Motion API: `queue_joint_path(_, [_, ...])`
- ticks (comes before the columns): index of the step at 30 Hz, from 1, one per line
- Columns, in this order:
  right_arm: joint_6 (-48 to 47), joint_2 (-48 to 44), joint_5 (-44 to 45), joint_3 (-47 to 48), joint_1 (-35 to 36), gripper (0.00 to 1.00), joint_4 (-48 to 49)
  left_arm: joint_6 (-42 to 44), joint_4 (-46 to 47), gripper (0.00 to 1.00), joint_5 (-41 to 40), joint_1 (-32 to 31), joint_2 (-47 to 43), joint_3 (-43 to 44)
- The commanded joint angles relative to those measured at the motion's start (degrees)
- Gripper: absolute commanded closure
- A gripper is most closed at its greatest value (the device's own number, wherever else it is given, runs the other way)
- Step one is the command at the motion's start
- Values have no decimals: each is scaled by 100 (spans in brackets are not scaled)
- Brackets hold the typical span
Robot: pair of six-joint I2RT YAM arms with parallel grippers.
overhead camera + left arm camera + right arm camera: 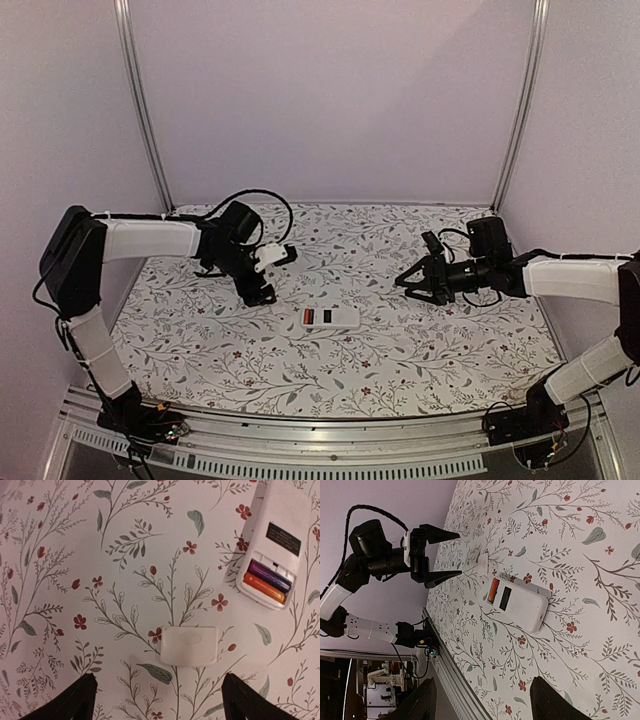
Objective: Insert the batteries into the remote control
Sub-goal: Pick up the battery cover from the center of the board.
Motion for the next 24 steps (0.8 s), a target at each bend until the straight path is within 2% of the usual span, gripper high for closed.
queue_joint_path(1, [-76,103,-83,72,-29,36,114,-14,192,12,352,24,282,-100])
queue_joint_path(6, [-96,72,-99,35,-32,36,113,-16,112,13,361,-12,584,20])
queue_joint_path(18, [-120,119,-135,41,-26,36,111,39,-131,24,274,-160,964,195])
queue_joint_path(22, [-137,154,-142,47,-25,36,112,75,-180,29,188,-223,1059,244])
queue_joint_path(24, [-142,171,-149,38,-29,37,113,123,-263,34,210,-243,1107,285])
